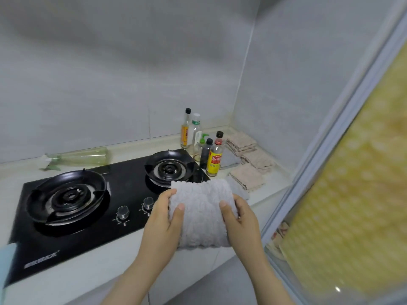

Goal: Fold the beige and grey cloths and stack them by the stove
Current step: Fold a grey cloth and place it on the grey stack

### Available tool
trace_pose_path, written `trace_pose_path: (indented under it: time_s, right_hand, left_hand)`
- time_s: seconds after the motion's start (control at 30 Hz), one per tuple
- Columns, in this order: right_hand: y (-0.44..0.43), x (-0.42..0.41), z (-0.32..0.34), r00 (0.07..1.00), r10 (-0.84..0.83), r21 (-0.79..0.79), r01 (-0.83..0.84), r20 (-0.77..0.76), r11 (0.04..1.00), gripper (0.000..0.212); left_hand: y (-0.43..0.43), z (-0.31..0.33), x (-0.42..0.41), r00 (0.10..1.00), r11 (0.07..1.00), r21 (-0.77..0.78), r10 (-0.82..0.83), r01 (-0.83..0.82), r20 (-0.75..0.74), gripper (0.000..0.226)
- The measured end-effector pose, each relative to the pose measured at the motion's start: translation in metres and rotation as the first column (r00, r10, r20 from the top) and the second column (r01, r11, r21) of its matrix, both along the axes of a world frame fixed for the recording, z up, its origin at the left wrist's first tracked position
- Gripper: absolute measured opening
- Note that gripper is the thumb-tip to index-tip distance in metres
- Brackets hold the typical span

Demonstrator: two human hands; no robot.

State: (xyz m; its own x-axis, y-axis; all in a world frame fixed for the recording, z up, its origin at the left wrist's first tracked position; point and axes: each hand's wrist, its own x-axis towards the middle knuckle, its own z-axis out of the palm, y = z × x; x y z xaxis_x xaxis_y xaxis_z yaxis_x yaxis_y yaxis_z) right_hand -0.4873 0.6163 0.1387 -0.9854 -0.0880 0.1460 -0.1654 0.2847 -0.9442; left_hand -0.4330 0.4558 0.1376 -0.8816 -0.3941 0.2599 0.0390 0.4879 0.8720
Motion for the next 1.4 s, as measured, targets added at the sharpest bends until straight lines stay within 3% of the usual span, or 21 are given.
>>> trace_pose_path:
  time_s: [0.13, 0.27, 0.4, 0.57, 0.7, 1.13, 1.4]
  right_hand:
    - [0.037, -0.051, -0.009, 0.998, -0.025, 0.06, 0.022, 0.054, 0.998, 0.043]
    - [0.059, -0.104, -0.008, 0.998, -0.055, 0.013, 0.055, 0.042, 0.998, 0.017]
    - [0.081, -0.157, -0.01, 0.988, -0.119, 0.042, 0.116, 0.1, 0.992, 0.044]
    - [0.108, -0.218, -0.006, 0.978, -0.165, 0.063, 0.158, 0.131, 0.985, 0.047]
    - [0.127, -0.269, -0.013, 0.988, -0.084, 0.019, 0.082, 0.127, 0.996, 0.033]
    - [0.212, -0.469, -0.01, 0.958, 0.221, 0.047, -0.233, 0.181, 0.971, 0.032]
    - [0.201, -0.548, -0.029, 0.938, 0.294, 0.081, -0.312, 0.183, 0.947, 0.037]
  left_hand:
    - [0.033, -0.001, -0.055, 0.999, 0.999, -0.019, -0.027, 0.027, 0.022, 0.038]
    - [0.05, -0.003, -0.115, 0.998, 0.998, -0.023, -0.063, 0.063, 0.016, 0.039]
    - [0.065, -0.009, -0.176, 0.992, 0.993, -0.024, -0.118, 0.119, 0.035, 0.039]
    - [0.086, -0.009, -0.244, 0.985, 0.987, -0.014, -0.159, 0.161, 0.064, 0.043]
    - [0.105, -0.014, -0.29, 0.983, 0.988, -0.016, -0.149, 0.152, 0.105, 0.046]
    - [0.2, -0.019, -0.446, 0.976, 0.993, -0.042, 0.117, -0.111, 0.184, 0.048]
    - [0.2, -0.026, -0.503, 0.946, 0.972, -0.073, 0.235, -0.224, 0.224, 0.05]
